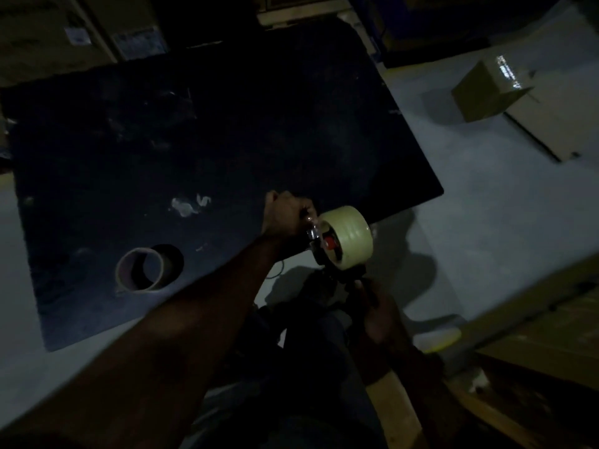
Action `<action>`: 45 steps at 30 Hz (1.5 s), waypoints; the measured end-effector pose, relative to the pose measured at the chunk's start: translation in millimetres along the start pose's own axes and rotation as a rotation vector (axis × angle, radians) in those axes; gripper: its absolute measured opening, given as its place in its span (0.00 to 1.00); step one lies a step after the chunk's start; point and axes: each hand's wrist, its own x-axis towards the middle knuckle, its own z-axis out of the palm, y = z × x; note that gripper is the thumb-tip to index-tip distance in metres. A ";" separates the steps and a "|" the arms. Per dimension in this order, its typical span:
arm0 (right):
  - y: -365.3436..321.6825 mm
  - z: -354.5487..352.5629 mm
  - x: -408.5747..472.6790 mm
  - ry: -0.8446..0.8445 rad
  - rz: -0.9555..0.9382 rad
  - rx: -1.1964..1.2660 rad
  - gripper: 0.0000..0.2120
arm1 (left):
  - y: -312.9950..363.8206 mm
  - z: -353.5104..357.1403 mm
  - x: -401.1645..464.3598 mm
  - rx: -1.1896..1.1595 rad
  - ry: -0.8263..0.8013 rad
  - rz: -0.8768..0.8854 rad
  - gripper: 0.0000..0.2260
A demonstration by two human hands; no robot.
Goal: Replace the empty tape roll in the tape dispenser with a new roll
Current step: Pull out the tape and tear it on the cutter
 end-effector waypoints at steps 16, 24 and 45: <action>3.9 -0.8 2.1 -0.155 0.172 0.075 0.15 | -10.5 9.8 12.7 -0.035 -0.014 -0.388 0.70; 36.0 -8.5 -24.9 -0.086 0.255 -0.030 0.12 | -6.1 -2.3 11.3 0.015 -0.094 -0.383 0.69; 21.4 17.5 -16.9 -0.008 0.233 -0.051 0.18 | 13.8 -5.2 17.0 0.045 -0.073 -0.469 0.70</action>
